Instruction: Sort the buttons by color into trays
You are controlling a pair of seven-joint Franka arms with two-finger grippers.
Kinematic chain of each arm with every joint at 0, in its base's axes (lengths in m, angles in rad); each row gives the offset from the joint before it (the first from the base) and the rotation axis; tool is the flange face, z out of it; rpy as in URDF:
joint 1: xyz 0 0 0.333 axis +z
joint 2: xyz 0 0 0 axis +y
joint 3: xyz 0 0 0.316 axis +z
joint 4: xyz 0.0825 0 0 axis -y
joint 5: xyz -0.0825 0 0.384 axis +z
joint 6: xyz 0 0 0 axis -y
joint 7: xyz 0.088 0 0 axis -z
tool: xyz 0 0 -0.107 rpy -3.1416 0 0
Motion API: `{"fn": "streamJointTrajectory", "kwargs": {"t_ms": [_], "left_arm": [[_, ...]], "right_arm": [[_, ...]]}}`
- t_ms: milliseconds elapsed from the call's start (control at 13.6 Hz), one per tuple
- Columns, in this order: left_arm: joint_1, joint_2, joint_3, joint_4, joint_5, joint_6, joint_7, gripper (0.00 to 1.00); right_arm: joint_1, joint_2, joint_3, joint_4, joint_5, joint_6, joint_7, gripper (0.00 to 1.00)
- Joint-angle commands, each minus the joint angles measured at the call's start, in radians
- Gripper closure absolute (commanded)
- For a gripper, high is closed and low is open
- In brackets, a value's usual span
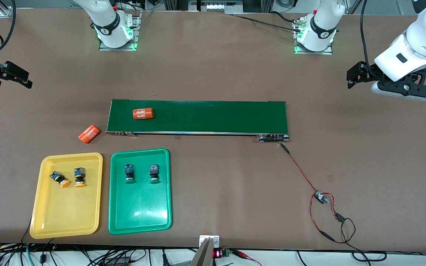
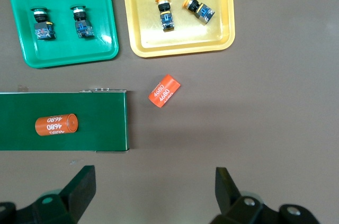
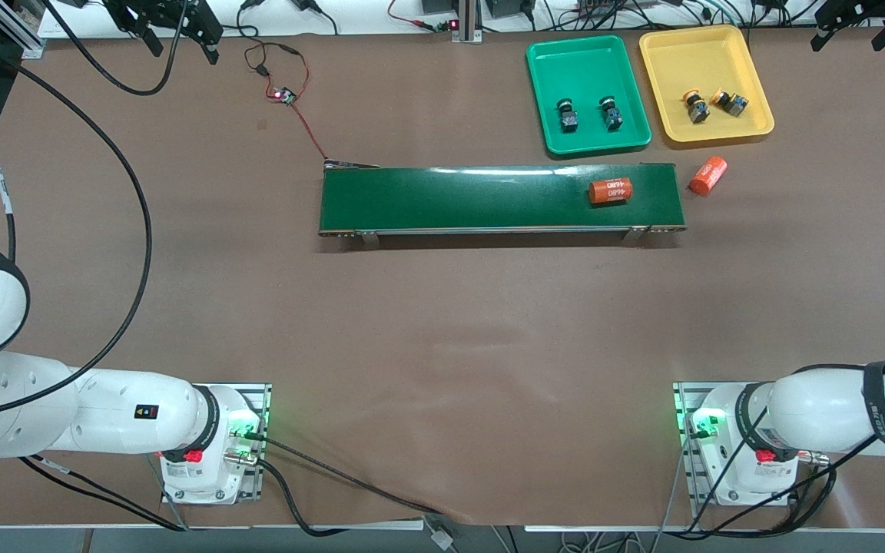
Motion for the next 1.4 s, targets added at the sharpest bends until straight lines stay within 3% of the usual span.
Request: {"fn": "streamJointTrajectory", "kwargs": {"t_ms": [0, 1327], "left_arm": [[-0.003, 0.015, -0.002, 0.033, 0.004, -0.025, -0.007, 0.00], [-0.003, 0.015, -0.002, 0.033, 0.004, -0.025, -0.007, 0.00]], "right_arm": [[-0.001, -0.005, 0.005, 0.006, -0.004, -0.012, -0.005, 0.00], [-0.002, -0.010, 0.004, 0.032, -0.004, -0.077, 0.015, 0.00]]}}
